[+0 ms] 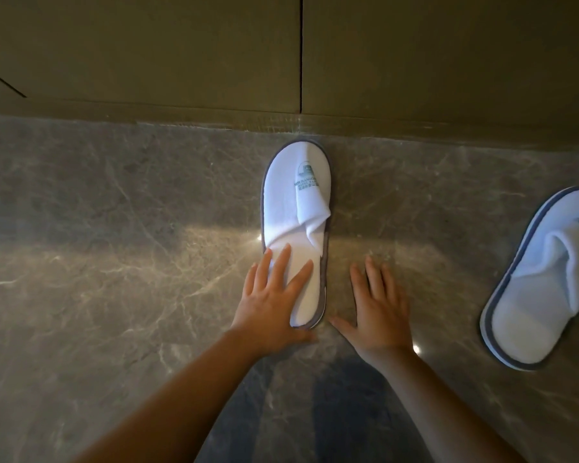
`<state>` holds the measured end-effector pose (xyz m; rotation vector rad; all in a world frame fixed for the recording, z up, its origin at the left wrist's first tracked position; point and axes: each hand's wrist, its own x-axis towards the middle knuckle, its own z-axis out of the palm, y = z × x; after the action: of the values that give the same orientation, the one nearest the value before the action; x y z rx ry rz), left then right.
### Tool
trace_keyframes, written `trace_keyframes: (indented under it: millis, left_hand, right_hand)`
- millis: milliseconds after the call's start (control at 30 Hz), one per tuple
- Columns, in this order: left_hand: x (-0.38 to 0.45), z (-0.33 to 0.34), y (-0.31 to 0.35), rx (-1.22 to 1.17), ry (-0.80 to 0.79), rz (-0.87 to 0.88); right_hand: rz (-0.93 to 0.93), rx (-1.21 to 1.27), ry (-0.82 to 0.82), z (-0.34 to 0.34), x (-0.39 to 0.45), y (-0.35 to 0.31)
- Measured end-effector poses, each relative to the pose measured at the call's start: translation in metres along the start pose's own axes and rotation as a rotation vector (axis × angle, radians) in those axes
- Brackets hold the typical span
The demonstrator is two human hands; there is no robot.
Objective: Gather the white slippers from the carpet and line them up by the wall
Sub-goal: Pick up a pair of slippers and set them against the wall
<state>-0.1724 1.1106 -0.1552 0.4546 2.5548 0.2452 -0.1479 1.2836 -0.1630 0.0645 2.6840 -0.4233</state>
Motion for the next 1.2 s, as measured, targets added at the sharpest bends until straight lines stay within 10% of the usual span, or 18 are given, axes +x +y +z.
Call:
trace_keyframes:
  millis: [433, 667, 833, 1200]
  left_hand:
    - [0.003, -0.014, -0.006, -0.135, 0.009, -0.061]
    - [0.004, -0.016, 0.011, -0.187, 0.119, -0.041]
    - [0.007, -0.009, 0.023, -0.167, 0.133, -0.112]
    - [0.001, -0.013, 0.015, -0.148, 0.121, -0.056]
  right_hand:
    - [-0.039, 0.142, -0.001, -0.010, -0.003, 0.001]
    - [0.418, 0.267, 0.499, -0.036, -0.030, 0.060]
    - [0.734, 0.273, 0.439, -0.029, -0.039, 0.108]
    - [0.742, 0.525, 0.496, -0.027, -0.040, 0.089]
